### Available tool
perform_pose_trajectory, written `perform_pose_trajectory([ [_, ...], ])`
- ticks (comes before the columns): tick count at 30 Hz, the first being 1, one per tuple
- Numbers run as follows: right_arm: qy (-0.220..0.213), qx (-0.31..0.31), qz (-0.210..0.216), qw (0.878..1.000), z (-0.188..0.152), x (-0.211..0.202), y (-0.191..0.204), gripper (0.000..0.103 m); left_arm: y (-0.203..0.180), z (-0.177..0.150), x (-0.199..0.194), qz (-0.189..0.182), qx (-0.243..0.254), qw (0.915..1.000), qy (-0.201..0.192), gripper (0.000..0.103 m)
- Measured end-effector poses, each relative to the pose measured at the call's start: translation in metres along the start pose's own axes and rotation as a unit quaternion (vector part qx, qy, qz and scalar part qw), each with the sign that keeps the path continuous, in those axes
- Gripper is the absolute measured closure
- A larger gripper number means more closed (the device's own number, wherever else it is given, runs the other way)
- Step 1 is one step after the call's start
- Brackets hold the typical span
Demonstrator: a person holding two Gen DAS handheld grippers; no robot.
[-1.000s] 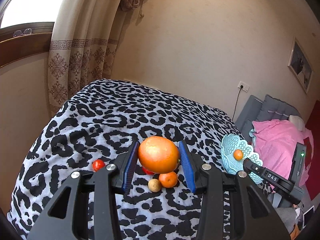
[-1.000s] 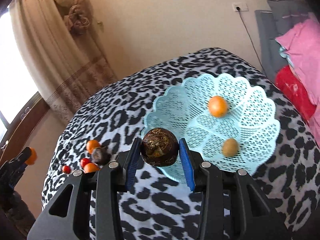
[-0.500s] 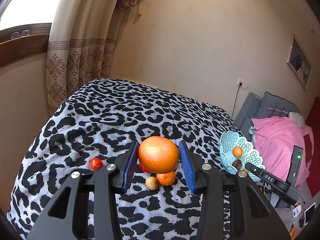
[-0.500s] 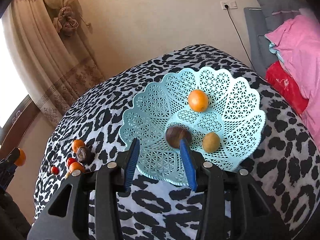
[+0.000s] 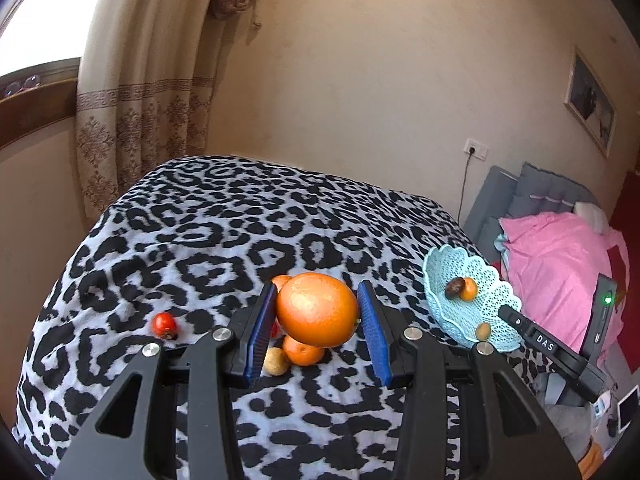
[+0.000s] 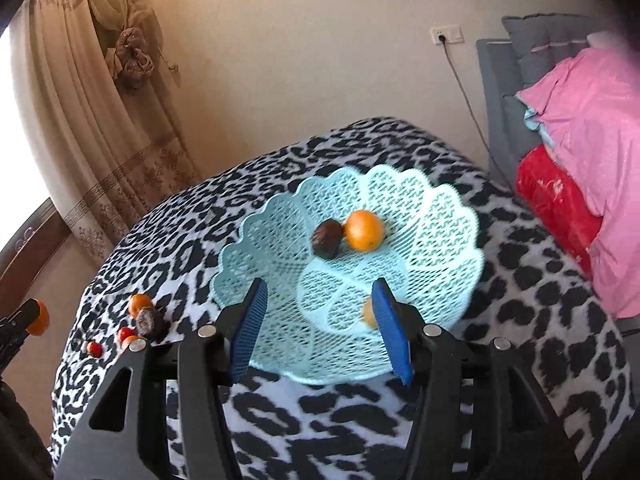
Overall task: Organize fruits
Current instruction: 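Carry the orange into the blue basket and open the left tool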
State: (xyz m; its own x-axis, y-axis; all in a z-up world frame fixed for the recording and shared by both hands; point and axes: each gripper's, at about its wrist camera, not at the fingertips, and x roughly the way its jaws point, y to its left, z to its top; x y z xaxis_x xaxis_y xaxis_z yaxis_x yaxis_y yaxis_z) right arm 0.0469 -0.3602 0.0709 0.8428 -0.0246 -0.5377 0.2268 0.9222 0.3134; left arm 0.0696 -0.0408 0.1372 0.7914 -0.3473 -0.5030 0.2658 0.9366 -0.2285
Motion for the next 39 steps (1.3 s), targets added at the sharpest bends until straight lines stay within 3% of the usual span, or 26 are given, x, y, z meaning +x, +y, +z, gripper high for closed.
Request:
perform_pose_trajectory([
  [10, -0.033, -0.01, -0.054, 0.998, 0.007, -0.009, -0.027, 0.047, -0.071, -0.001, 0.028, -0.029, 0.067, 0.9972, 0.016, 0.061],
  [22, -0.079, -0.066, -0.112, 0.988, 0.009, -0.022, -0.016, 0.04, -0.147, -0.015, 0.086, -0.07, 0.131, 0.9874, 0.054, 0.061],
  [36, -0.067, -0.051, -0.124, 0.989, 0.011, -0.015, -0.024, 0.039, -0.171, -0.029, 0.131, -0.088, 0.14, 0.9815, 0.097, 0.06],
  [37, -0.067, -0.05, -0.124, 0.989, 0.011, -0.014, -0.025, 0.039, -0.17, -0.029, 0.132, -0.087, 0.139, 0.9816, 0.097, 0.059],
  [39, -0.067, -0.049, -0.124, 0.989, 0.01, -0.015, -0.026, 0.038, -0.168, -0.028, 0.132, -0.086, 0.135, 0.9824, 0.096, 0.047],
])
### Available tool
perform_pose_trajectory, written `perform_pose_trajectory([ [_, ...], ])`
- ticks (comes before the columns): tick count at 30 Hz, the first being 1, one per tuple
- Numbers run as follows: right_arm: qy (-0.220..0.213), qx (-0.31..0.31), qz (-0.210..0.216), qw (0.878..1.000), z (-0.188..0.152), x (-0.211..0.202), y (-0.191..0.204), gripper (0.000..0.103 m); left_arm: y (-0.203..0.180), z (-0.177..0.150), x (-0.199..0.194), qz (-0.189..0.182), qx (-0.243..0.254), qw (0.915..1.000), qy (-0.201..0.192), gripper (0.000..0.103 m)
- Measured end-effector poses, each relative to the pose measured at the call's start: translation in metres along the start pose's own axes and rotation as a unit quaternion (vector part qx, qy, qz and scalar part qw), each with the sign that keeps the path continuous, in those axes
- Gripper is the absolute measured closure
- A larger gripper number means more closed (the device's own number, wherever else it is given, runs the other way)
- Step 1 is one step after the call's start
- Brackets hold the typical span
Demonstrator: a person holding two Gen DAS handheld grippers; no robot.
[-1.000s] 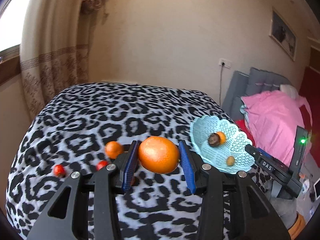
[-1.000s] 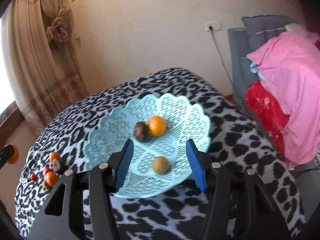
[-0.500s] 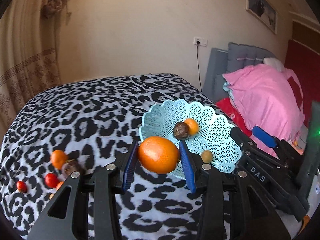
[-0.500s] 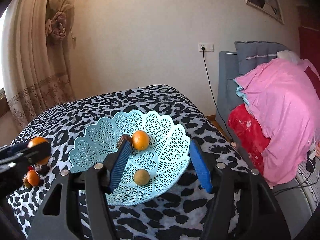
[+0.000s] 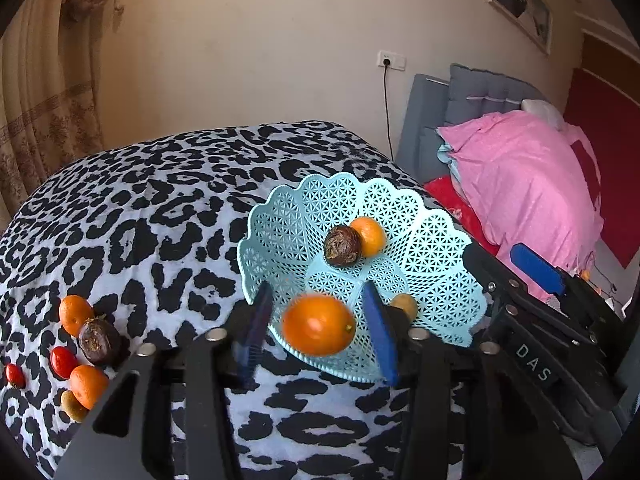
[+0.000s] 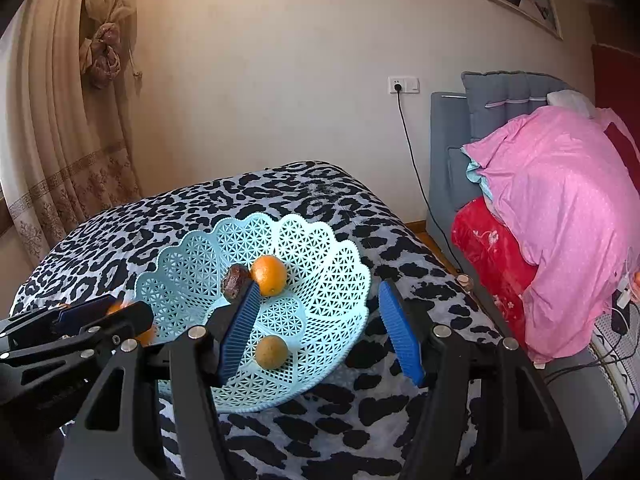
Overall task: Organize fruits
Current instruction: 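Carry the orange into the blue basket and open the left tool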
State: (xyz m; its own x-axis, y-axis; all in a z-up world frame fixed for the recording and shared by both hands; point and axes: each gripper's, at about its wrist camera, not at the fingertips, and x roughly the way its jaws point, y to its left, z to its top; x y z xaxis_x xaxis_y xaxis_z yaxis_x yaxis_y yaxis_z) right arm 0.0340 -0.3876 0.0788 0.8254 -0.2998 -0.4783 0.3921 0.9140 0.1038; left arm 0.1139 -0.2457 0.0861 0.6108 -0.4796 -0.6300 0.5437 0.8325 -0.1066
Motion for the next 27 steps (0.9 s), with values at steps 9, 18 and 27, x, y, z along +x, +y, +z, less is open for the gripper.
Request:
perform_pose_trajectory([
  [9, -0.003, 0.001, 0.0, 1.0, 0.0, -0.001, 0.0, 0.034, 0.011, 0.001, -0.01, 0.015, -0.013, 0.9997, -0.015, 0.031],
  [18, -0.006, 0.006, 0.007, 1.0, 0.001, -0.004, -0.001, 0.027, 0.017, -0.002, -0.018, 0.046, -0.018, 0.9986, -0.022, 0.027],
  [27, -0.011, 0.009, 0.026, 1.0, 0.001, -0.01, 0.005, 0.027, 0.017, -0.004, -0.034, 0.088, 0.0, 0.9953, -0.041, 0.027],
])
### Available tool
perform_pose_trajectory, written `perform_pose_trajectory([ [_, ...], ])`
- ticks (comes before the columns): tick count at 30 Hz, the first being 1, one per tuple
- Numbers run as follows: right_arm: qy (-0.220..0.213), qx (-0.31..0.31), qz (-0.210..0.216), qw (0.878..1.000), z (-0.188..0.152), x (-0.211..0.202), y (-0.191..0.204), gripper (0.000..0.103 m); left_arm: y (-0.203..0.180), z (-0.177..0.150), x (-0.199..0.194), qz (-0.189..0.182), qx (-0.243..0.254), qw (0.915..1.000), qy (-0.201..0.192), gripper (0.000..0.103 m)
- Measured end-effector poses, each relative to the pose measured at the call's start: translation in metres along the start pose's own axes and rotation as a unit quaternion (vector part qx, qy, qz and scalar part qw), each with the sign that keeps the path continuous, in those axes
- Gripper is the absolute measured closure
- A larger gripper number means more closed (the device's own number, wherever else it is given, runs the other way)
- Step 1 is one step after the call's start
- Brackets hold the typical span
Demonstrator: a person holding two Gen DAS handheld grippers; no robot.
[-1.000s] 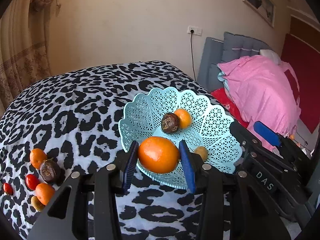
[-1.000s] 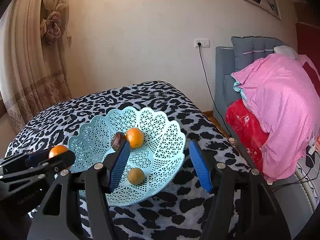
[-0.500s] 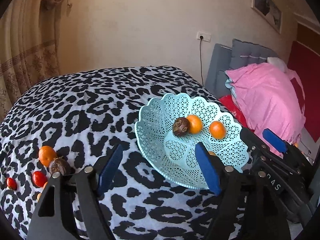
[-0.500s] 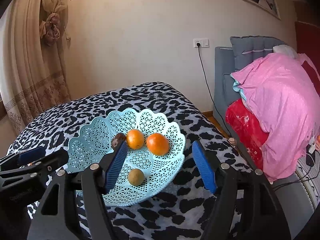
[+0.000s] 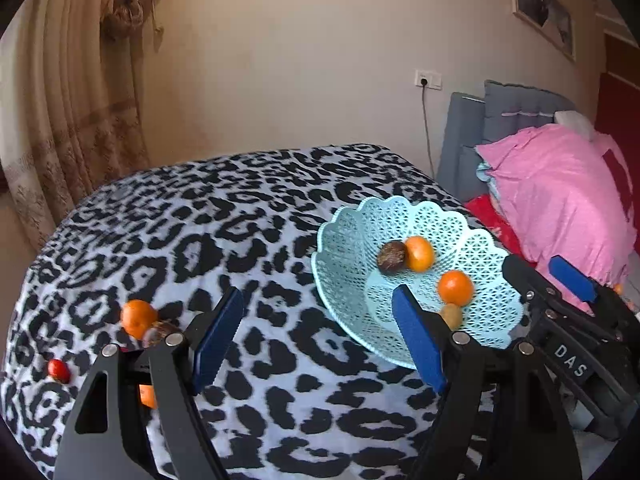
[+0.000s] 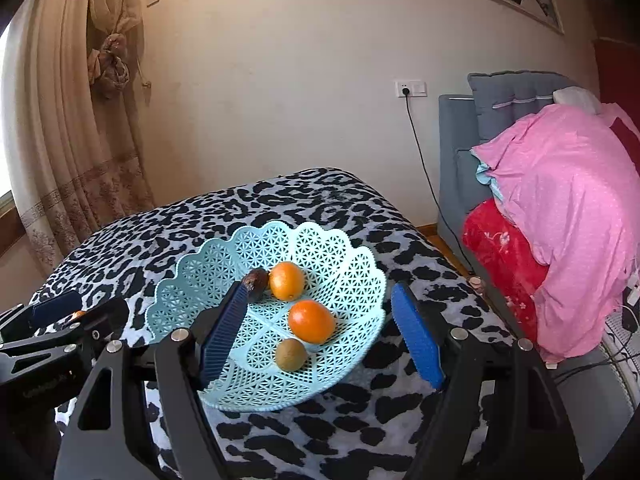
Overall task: Organize fruits
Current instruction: 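Carry the orange into the blue basket and open the left tool, then move both tools back toward the remaining fruits on the bed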
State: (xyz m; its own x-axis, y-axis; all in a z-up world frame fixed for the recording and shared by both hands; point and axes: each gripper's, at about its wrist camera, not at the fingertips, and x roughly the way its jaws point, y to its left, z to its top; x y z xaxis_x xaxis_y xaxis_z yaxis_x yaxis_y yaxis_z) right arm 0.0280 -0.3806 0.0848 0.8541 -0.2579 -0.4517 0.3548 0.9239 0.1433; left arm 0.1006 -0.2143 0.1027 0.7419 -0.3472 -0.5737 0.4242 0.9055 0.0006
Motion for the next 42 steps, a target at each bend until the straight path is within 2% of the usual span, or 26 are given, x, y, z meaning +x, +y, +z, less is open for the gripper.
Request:
perform_pose_trajectory([
  [15, 0.001, -0.012, 0.03, 0.999, -0.003, -0.008, 0.016, 0.027, 0.013, -0.003, -0.019, 0.057, 0.013, 0.998, -0.023, 0.026],
  [16, 0.001, -0.012, 0.033, 0.999, -0.003, -0.008, 0.018, 0.027, 0.015, -0.004, -0.021, 0.062, 0.013, 0.9977, -0.024, 0.025],
  [17, 0.003, -0.011, 0.036, 0.999, -0.003, -0.008, 0.019, 0.027, 0.016, -0.004, -0.021, 0.066, 0.014, 0.9974, -0.025, 0.017],
  [21, 0.01, -0.009, 0.049, 0.999, -0.004, -0.009, 0.021, 0.027, 0.021, -0.007, -0.026, 0.078, 0.016, 0.9963, -0.033, 0.016],
  [30, 0.021, -0.016, 0.069, 0.997, -0.009, -0.009, 0.032, 0.027, 0.046, -0.015, -0.034, 0.09, -0.013, 0.9954, -0.028, 0.016],
  [42, 0.041, -0.039, 0.111, 0.992, -0.018, -0.011, 0.054, 0.026, 0.111, -0.038, -0.043, 0.142, -0.064, 0.9877, -0.01, 0.016],
])
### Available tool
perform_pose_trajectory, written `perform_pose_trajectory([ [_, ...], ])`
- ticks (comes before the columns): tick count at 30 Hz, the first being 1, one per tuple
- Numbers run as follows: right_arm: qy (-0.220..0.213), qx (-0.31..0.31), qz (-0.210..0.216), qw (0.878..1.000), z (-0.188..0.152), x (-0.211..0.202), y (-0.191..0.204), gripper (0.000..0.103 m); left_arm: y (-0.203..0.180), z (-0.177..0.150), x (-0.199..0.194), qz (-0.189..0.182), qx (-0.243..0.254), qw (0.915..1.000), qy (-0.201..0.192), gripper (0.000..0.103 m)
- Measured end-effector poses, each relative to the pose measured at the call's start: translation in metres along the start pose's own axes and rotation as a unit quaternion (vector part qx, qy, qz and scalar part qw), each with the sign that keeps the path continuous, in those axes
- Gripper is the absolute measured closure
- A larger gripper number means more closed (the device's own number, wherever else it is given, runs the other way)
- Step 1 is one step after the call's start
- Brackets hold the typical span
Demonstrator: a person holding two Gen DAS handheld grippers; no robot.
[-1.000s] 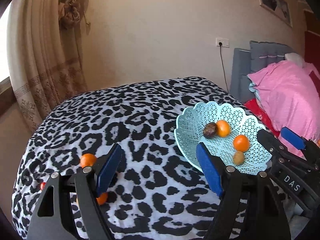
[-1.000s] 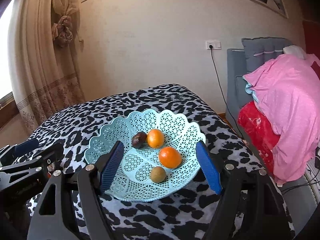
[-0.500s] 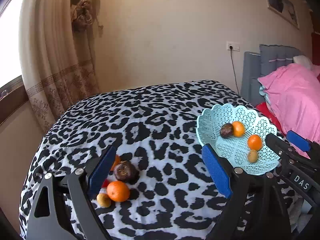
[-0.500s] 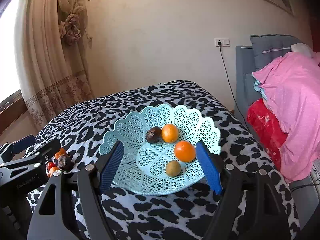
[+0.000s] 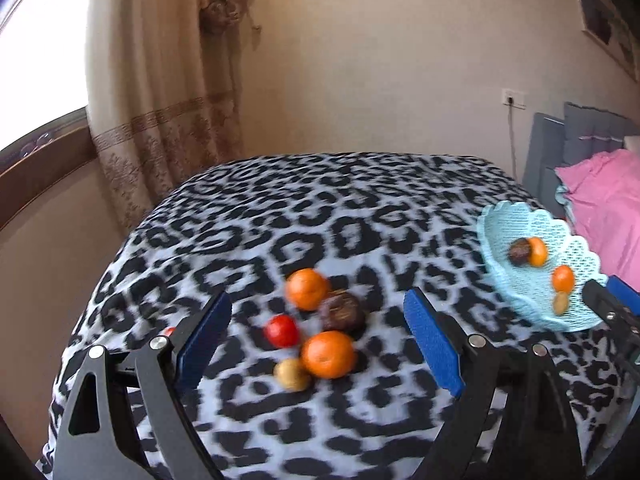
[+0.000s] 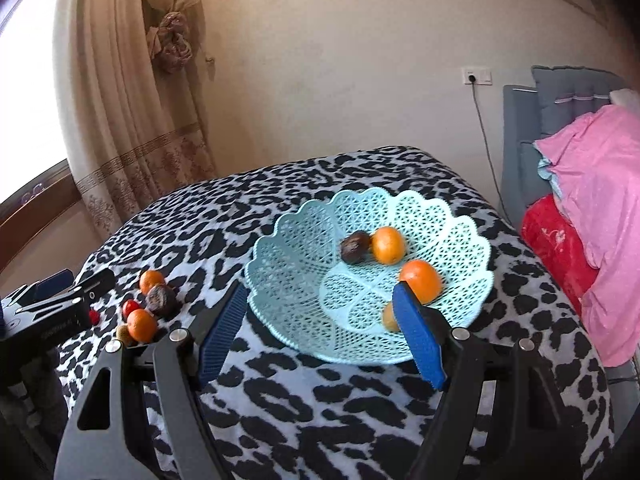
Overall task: Organize fruits
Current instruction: 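Move both tools back toward the remaining fruits on the bed, then close the left tool on the red tomato on the bed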
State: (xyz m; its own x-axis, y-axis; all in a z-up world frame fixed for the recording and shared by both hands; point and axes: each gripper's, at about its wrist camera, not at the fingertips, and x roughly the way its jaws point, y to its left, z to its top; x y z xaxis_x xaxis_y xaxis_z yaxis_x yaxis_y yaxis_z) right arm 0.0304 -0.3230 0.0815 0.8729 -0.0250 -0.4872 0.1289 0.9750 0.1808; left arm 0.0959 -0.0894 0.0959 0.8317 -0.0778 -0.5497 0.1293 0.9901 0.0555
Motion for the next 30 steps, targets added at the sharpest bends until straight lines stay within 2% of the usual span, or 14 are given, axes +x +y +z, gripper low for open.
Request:
perform_pose_trajectory([
  [6, 0.007, -0.009, 0.008, 1.0, -0.005, 0.002, 0.008, 0.026, 0.042, -0.009, 0.008, 0.031, -0.031, 0.9989, 0.016, 0.016],
  [16, 0.018, -0.025, 0.022, 0.999, -0.013, 0.003, 0.022, 0.026, 0.089, -0.025, 0.021, 0.065, -0.062, 0.9951, 0.041, 0.018],
  [22, 0.024, -0.035, 0.029, 0.999, -0.018, 0.005, 0.03, 0.026, 0.107, -0.031, 0.038, 0.058, -0.081, 0.9931, 0.062, 0.034],
  [26, 0.028, -0.038, 0.032, 0.998, -0.02, 0.007, 0.033, 0.026, 0.118, -0.037, 0.054, 0.048, -0.099, 0.9902, 0.086, 0.05],
  [30, 0.032, -0.041, 0.034, 0.998, -0.023, 0.009, 0.035, 0.026, 0.126, -0.043, 0.065, 0.034, -0.117, 0.9871, 0.104, 0.057],
])
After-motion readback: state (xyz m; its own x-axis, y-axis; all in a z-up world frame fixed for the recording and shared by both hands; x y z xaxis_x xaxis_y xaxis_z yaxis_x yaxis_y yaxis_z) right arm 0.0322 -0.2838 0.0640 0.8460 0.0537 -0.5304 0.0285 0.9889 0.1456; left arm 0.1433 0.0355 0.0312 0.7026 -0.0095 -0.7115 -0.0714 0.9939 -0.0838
